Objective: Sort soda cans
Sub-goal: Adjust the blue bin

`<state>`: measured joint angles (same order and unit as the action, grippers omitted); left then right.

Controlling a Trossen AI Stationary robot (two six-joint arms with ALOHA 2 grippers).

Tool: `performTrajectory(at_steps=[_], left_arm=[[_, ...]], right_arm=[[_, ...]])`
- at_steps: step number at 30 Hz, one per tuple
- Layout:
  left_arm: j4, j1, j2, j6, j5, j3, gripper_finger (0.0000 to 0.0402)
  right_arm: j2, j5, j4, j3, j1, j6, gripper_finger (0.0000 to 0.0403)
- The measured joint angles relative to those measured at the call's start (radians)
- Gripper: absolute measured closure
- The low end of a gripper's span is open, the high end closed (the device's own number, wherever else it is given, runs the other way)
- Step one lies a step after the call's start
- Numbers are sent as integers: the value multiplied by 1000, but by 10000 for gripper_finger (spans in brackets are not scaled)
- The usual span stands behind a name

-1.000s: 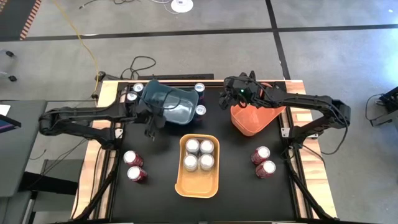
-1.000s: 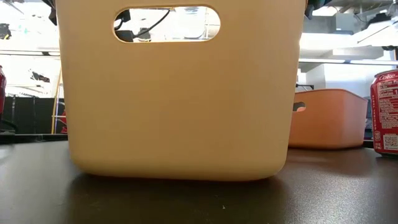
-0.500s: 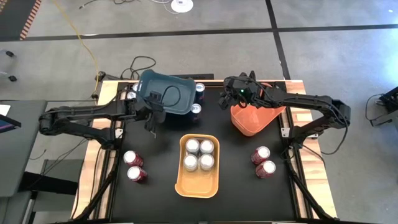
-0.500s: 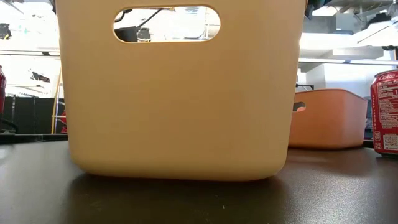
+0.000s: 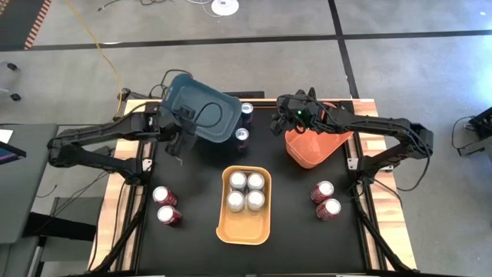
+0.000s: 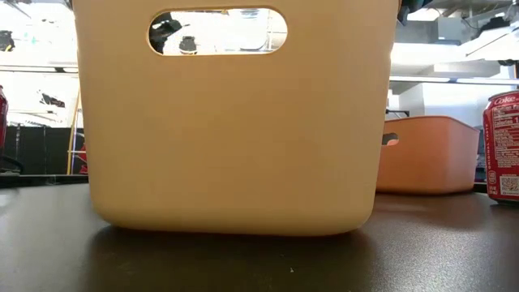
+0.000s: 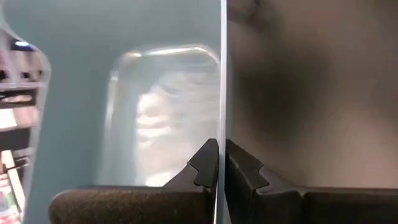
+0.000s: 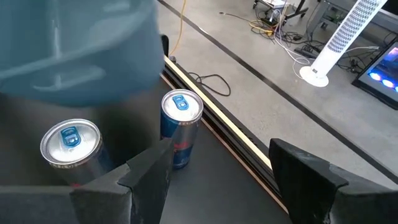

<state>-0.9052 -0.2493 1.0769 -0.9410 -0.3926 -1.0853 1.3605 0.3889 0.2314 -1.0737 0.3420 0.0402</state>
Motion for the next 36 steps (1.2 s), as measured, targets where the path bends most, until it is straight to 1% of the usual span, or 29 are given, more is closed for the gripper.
performTrajectory(at_steps=[2, 6, 10, 16, 23, 29, 34, 36], left_arm=[[-115, 0, 1, -1, 7, -44, 390], [-338, -1, 0, -15, 54, -104, 397], [-450, 0, -1, -47, 74, -126, 398], [-461, 2, 5, -200, 90, -126, 399], [-461, 16, 39, -376, 191, -126, 398], [-451, 58, 102, -475, 213, -126, 398], [-451, 66, 179, -537, 283, -126, 398], [-451, 66, 206, -558, 292, -126, 398]], right_arm=[[0, 0, 0, 0, 0, 0, 122], [0, 0, 0, 0, 0, -9, 122], [0, 0, 0, 0, 0, -14, 122], [0, 0, -12, 0, 0, -15, 122], [0, 0, -31, 0, -2, -14, 122], [0, -2, -31, 0, -4, 12, 122], [0, -3, -31, 0, -30, 15, 122], [0, -4, -31, 0, -39, 15, 122]])
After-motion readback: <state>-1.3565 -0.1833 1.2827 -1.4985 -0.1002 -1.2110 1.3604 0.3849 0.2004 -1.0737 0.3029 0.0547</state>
